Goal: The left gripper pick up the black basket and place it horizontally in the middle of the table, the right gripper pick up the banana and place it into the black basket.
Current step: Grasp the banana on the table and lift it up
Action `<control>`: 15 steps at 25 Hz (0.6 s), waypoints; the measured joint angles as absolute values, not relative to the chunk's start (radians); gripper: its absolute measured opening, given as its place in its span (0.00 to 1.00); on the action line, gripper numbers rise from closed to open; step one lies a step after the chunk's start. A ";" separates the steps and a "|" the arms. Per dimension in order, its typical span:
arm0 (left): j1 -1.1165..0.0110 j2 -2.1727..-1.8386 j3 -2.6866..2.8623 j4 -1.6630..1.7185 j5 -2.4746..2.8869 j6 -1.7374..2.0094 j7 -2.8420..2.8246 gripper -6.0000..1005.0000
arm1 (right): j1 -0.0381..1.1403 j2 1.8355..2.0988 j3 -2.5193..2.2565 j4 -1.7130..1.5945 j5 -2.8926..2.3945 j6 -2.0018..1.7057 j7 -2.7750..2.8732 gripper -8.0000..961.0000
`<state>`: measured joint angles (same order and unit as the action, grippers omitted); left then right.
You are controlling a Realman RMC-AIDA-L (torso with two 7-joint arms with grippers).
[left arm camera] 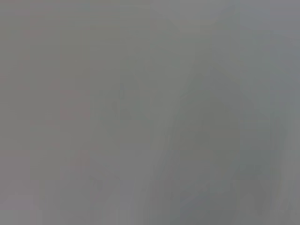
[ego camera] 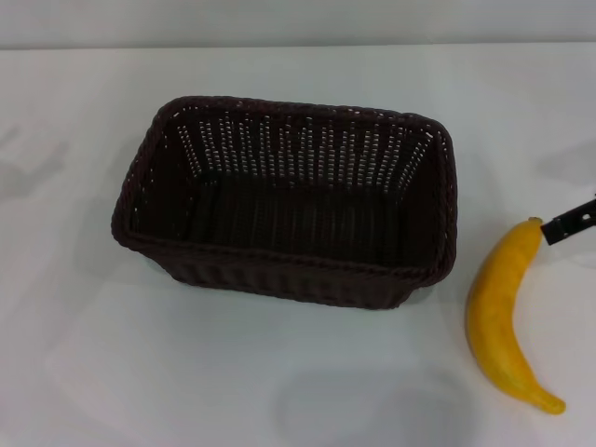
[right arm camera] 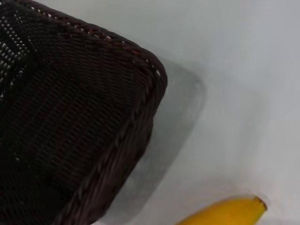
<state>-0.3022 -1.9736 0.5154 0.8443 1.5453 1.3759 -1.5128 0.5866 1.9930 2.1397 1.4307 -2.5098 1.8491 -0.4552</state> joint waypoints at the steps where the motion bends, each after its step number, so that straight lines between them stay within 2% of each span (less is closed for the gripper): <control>1: -0.302 -1.973 0.515 0.850 1.538 1.380 -1.513 0.89 | 0.599 1.999 2.128 1.431 -2.529 1.850 -0.438 0.89; 9: -0.304 -1.952 0.460 0.903 1.527 1.393 -1.519 0.89 | 0.671 2.018 2.007 1.422 -2.617 1.806 -0.267 0.89; 15: -0.319 -1.925 0.426 0.913 1.526 1.392 -1.518 0.89 | 0.684 2.012 1.879 1.417 -2.626 1.732 -0.089 0.89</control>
<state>-0.3191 -1.9252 0.4256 0.9126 1.5258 1.3923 -1.5185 0.6836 2.0117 1.8787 1.4165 -2.6258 1.7316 -0.0892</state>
